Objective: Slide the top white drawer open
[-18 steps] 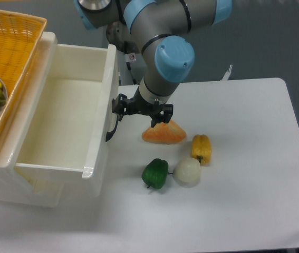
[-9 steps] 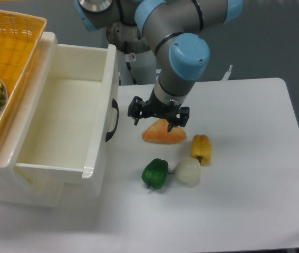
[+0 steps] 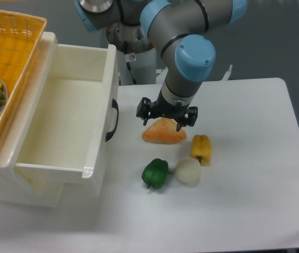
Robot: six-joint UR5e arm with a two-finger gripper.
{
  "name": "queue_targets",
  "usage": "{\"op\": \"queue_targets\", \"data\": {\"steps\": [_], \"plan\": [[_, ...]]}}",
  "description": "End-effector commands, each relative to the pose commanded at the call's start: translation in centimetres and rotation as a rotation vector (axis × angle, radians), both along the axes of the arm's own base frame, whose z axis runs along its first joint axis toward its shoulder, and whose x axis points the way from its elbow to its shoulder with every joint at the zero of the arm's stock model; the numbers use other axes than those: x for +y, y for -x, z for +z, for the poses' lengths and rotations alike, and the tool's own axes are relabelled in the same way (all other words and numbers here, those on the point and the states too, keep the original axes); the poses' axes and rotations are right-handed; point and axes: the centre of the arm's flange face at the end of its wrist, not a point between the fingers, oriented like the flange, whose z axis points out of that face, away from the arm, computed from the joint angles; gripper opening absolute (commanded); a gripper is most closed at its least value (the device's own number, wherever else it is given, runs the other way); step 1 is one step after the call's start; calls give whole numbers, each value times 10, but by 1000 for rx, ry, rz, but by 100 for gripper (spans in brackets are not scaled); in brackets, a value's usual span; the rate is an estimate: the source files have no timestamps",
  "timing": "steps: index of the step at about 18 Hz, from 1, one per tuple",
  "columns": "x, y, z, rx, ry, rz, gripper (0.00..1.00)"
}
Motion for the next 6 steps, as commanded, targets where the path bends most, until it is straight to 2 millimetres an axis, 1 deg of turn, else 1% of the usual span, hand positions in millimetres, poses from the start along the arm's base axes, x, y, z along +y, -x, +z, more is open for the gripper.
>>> {"op": "queue_targets", "data": {"steps": [2,6], "plan": [[1,-1,-3,-3,4,-3,100],[0,0,-3,0,-2,2,100]]}}
